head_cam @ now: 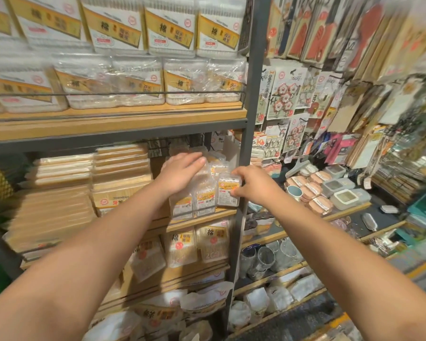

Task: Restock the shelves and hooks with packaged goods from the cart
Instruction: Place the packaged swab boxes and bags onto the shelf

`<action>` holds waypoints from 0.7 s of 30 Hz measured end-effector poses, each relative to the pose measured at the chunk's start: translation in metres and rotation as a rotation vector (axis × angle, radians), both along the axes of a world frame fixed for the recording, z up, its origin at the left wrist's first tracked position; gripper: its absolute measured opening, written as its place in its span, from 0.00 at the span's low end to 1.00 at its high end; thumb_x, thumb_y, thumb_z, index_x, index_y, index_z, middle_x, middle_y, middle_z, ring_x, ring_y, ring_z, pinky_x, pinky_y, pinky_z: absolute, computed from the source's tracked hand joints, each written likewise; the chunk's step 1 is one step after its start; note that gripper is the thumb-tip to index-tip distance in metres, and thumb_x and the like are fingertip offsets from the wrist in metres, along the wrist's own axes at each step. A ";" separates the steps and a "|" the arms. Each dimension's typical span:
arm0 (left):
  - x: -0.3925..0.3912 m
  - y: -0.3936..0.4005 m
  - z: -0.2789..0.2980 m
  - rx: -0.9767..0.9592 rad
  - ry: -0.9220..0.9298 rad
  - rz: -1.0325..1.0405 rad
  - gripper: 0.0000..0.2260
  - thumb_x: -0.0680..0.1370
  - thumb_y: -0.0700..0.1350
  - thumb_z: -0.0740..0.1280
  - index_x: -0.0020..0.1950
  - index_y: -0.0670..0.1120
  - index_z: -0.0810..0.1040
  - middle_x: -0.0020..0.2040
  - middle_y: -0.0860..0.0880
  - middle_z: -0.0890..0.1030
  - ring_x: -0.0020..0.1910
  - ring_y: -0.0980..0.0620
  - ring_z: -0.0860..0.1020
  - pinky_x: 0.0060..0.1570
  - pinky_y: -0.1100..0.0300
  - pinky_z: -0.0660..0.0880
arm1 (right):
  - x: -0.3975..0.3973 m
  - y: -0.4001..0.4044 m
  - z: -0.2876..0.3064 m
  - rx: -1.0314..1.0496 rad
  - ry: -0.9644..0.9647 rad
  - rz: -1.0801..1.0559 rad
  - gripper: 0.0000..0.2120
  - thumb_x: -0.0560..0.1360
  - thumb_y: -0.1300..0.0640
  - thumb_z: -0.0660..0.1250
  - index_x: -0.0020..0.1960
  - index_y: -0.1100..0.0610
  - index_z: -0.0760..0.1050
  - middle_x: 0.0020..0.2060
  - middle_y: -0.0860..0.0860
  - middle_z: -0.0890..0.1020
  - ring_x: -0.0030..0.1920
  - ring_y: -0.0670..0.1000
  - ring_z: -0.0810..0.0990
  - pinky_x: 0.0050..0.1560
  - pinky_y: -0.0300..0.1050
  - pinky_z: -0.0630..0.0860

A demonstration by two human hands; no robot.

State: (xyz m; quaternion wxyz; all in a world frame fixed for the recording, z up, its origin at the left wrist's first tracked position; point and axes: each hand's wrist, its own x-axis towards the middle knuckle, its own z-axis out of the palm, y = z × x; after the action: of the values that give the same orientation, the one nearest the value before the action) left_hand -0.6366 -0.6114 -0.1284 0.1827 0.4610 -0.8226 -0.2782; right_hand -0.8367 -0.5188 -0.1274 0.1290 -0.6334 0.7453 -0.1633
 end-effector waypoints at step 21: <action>-0.063 -0.066 0.006 0.155 -0.251 -0.297 0.24 0.84 0.58 0.47 0.78 0.50 0.60 0.76 0.47 0.63 0.74 0.44 0.64 0.67 0.53 0.62 | 0.006 -0.018 -0.018 0.132 0.357 -0.086 0.27 0.78 0.47 0.66 0.75 0.47 0.63 0.53 0.56 0.83 0.53 0.60 0.81 0.47 0.52 0.78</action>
State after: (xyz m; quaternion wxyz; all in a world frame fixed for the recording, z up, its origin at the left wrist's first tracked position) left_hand -0.6998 -0.6776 -0.1222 -0.0003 0.3784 -0.8740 -0.3049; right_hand -0.8304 -0.5365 -0.1451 0.0291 -0.6101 0.7918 -0.0044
